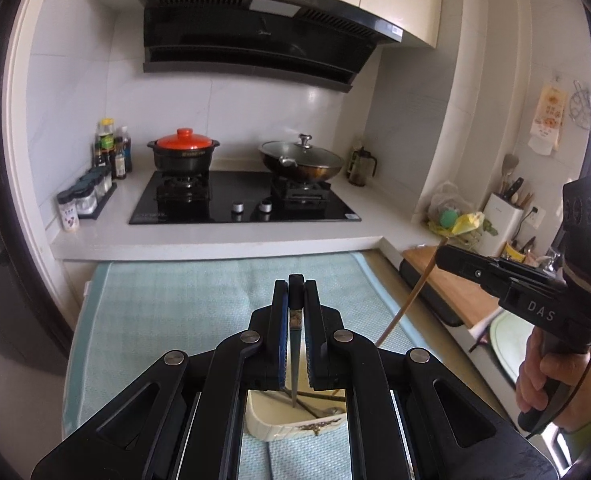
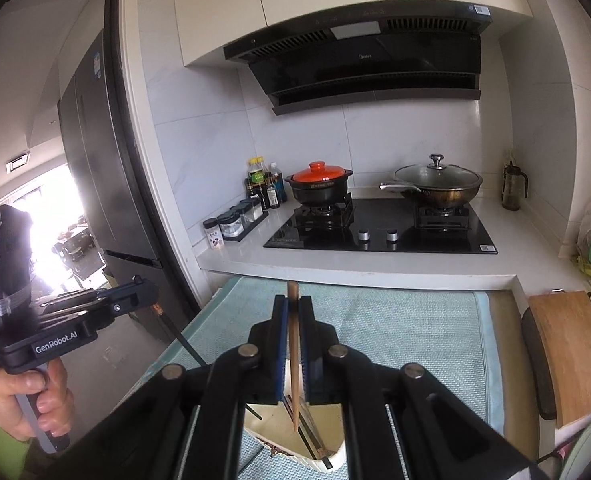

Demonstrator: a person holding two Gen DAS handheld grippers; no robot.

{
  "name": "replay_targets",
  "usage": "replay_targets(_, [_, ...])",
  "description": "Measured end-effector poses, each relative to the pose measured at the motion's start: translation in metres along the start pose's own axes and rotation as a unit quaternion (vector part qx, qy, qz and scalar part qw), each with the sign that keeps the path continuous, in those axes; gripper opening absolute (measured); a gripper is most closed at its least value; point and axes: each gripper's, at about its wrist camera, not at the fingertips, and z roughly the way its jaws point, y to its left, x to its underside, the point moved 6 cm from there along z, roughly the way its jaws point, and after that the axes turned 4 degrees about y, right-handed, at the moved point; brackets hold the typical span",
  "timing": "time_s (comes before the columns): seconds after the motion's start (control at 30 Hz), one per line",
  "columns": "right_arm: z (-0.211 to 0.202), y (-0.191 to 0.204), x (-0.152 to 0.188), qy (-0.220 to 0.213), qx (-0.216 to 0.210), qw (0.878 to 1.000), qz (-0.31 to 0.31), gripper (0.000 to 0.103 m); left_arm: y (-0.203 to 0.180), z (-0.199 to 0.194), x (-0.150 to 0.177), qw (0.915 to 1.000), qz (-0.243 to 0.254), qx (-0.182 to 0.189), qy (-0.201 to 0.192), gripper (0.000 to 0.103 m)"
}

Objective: Organize utensils
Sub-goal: 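Lift both chopsticks and carry them over the cream caddy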

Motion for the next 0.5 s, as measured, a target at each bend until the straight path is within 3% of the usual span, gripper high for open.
replay_targets(0.27, [0.08,-0.022,0.033,0.081,0.004,0.996,0.021,0.005,0.02,0.061,0.022,0.9983,-0.019,-0.005,0.056,0.005])
replay_targets(0.5, [0.119,-0.032,0.055,0.125,0.016,0.992,0.031,0.005,0.034,0.092,0.033,0.9959,-0.029,-0.017,0.084,0.005])
